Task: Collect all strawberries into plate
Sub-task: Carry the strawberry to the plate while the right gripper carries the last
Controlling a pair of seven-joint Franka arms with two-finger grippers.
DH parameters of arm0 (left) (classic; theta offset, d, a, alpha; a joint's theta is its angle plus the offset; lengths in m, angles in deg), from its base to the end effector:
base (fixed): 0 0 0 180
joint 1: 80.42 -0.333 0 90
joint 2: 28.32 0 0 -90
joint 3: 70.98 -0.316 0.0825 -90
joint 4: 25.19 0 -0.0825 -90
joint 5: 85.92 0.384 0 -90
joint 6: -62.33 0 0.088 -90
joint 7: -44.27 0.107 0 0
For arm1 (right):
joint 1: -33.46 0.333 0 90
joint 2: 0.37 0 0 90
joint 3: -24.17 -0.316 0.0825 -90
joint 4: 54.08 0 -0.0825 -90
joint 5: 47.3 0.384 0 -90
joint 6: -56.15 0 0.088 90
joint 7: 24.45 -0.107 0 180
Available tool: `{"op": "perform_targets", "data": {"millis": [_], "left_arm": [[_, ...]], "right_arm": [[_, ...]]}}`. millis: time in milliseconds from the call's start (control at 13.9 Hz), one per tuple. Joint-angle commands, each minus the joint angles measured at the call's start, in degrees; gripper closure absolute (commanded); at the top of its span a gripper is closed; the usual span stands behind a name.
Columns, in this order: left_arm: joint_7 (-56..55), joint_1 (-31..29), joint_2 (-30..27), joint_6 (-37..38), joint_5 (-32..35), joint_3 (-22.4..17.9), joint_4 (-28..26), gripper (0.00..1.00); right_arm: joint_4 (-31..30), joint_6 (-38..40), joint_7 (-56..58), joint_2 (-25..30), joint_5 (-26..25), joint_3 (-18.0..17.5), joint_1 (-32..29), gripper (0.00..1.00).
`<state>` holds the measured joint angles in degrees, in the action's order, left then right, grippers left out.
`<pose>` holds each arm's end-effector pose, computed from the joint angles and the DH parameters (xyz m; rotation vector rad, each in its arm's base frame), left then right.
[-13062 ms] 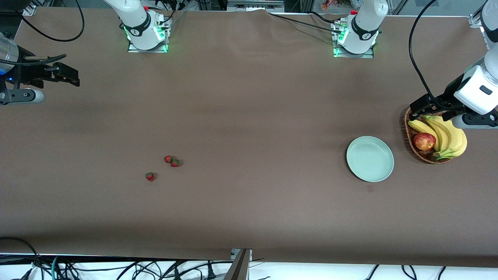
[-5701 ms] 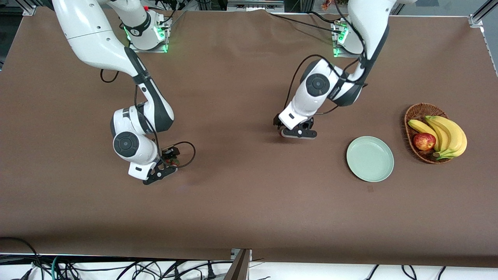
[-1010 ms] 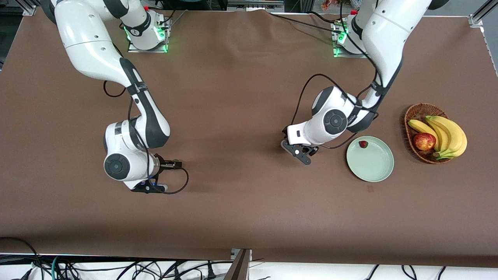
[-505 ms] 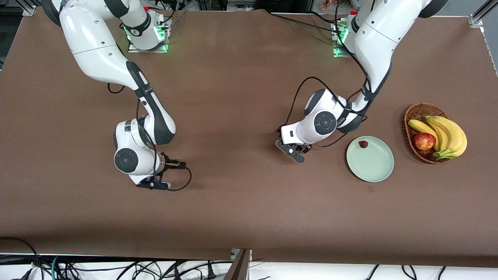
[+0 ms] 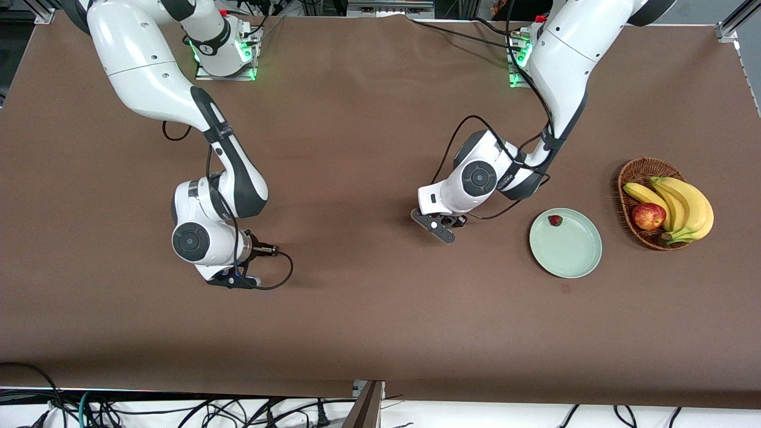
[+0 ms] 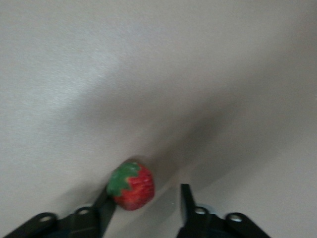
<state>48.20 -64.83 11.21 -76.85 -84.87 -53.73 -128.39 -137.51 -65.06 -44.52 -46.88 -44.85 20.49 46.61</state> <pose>0.5516 -0.3414 0.1738 2.8438 -0.8698 -0.1131 0.6758 0.1988 0.1892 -3.0960 0.1517 0.2634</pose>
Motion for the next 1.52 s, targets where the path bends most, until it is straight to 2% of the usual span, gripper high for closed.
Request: {"op": "perform_targets", "data": {"millis": [0, 144, 216, 289, 433, 577, 722, 866, 1082, 1227, 1299, 1443], "left_arm": [[-1.03, 0.15, -1.21, 0.48, 1.15, -0.64, -0.51, 0.73], [-0.94, -0.2, -1.83, 0.83, 1.23, -0.64, -0.42, 0.82], [-0.94, -0.55, -2.44, 1.1, 1.23, -0.64, -0.51, 0.82], [-0.85, -0.9, -3.32, 3.01, 1.23, -0.55, -0.33, 0.82], [-0.24, -2.39, -6.91, 10.9, 1.23, -0.55, 0.37, 0.83], [4.12, -5.29, -10.51, 19.95, 1.32, -0.46, 0.72, 0.83], [14.91, -9.76, -12.37, 24.2, 1.32, -0.55, 0.64, 0.82], [27.91, -14.77, -13.25, 27.37, 1.32, -0.64, 0.72, 0.82], [42.35, -21.28, -13.34, 27.29, 1.93, -0.64, 0.03, 0.77], [46.85, -23.4, -12.56, 26.15, 4.82, -0.55, -0.68, 0.75], [47.91, -23.84, -12.2, 24.58, 5.27, -0.46, -1.99, 0.71], [48.01, -23.85, -12.03, 23.51, 5.19, -0.46, -2.88, 0.48]], "right_arm": [[-2.62, 0.09, -0.67, 2.22, 0.28, -0.09, 0.13, 0.58], [-2.62, -0.26, -0.58, 2.04, 0.28, -0.09, 0.13, 0.58], [-2.62, -0.35, -0.58, 2.04, 0.28, -0.09, 0.22, 0.64], [-2.62, -0.17, -0.67, 2.13, 0.28, -0.09, 0.22, 0.76], [-2.27, 0.09, -0.41, 2.31, 0.28, -0.09, 0.13, 0.93], [-1.91, 0.09, 0.03, 3.44, 0.36, -0.18, 0.3, 0.95], [-1.39, 0.09, -0.41, 4.85, 0.54, -1.14, 1.44, 0.95], [-0.16, 0.01, -6.17, 4.86, 0.54, -2.54, 3.37, 0.95], [3.44, -1.83, -22.15, 3.98, 0.28, -7.12, 7.4, 0.95], [5.11, -8.66, -29.99, 2.66, 0.37, -7.21, 12.67, 0.95], [5.47, -13.66, -33.42, 1.79, 0.37, -7.21, 15.13, 0.95], [8.09, -23.42, -39.84, -1.54, 0.37, -7.21, 20.32, 0.95]]}}
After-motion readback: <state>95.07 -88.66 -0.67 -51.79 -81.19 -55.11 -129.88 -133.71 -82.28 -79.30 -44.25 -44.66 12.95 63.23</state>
